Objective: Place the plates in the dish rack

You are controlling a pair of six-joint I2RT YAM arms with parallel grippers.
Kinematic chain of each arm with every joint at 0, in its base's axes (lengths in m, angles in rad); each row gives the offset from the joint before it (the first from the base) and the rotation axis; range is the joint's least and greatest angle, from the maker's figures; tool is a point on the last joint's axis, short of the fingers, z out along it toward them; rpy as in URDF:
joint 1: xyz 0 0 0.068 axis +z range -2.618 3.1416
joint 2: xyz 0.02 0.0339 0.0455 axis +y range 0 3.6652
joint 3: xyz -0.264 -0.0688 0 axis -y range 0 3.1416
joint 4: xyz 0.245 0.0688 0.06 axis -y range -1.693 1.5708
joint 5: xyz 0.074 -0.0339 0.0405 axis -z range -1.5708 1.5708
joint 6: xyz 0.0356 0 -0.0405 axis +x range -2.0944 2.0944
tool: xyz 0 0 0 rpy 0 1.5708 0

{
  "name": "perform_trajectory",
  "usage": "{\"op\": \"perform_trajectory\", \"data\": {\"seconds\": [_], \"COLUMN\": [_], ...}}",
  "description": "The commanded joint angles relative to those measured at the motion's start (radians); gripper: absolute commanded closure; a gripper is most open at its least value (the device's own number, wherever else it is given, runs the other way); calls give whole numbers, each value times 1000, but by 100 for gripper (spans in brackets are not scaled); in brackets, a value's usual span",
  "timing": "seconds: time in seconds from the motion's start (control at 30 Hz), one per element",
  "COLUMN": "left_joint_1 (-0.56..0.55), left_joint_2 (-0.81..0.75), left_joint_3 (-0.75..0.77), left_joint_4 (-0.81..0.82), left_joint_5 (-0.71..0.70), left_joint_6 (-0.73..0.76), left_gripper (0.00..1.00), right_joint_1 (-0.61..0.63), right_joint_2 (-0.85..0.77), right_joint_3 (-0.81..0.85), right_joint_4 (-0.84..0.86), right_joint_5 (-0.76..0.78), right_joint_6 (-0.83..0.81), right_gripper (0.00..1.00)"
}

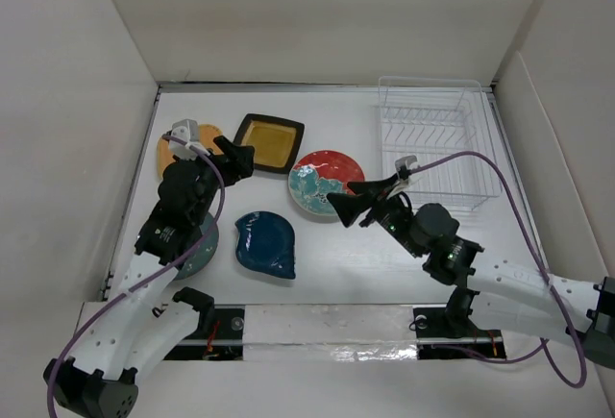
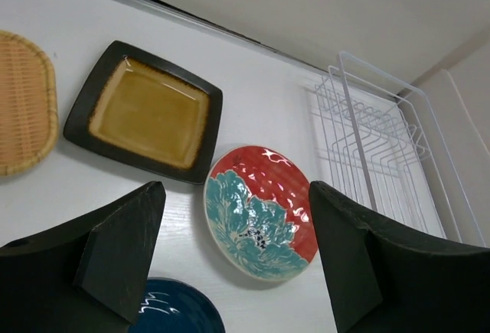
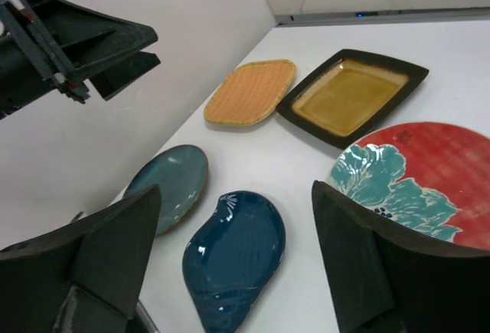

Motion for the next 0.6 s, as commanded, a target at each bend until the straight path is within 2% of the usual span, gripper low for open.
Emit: {"op": "perform_trajectory", "data": {"seconds": [0.0, 0.03, 0.1, 0.13, 0.23, 0.3, 0.33, 0.37, 0.4, 0.43, 0.47, 0.5, 0.57], "left_joint_1": [4, 4, 4, 4, 4, 39, 81, 82, 138, 177, 221, 326, 439], "left_joint_2": [-26, -26, -18, -12, 54, 145, 173, 203, 244, 255, 261, 272, 298], "left_joint_3": [54, 53, 43, 40, 51, 101, 137, 137, 163, 168, 165, 151, 142], "left_joint_4": [-53, -57, -57, -48, -44, -60, -76, -79, -79, -53, -25, -5, 48], "left_joint_5": [-69, -72, -75, -78, -110, -87, -32, -32, 27, 63, 135, 175, 244], "left_joint_6": [-63, -74, -92, -119, -140, -137, -137, -135, -138, -143, -147, -175, -201], "left_gripper": [26, 26, 27, 27, 29, 35, 52, 52, 81, 96, 100, 100, 100], "right_joint_1": [-4, -4, -4, -4, -4, -4, -4, -4, -4, -4, -4, -4, -13], "right_joint_2": [-37, -44, -66, -74, -86, -91, -91, -91, -92, -91, -89, -86, -83], "right_joint_3": [47, 47, 47, 47, 55, 64, 66, 66, 67, 69, 70, 73, 95], "right_joint_4": [-13, -21, -26, -30, -53, -69, -75, -76, -76, -76, -78, -81, -118], "right_joint_5": [-38, -48, -57, -64, -60, -54, -54, -55, -57, -58, -58, -57, -58], "right_joint_6": [29, 31, 37, 37, 34, 25, 23, 22, 20, 17, 8, 6, 2], "right_gripper": [24, 44, 58, 79, 99, 100, 100, 100, 100, 100, 100, 100, 100]}}
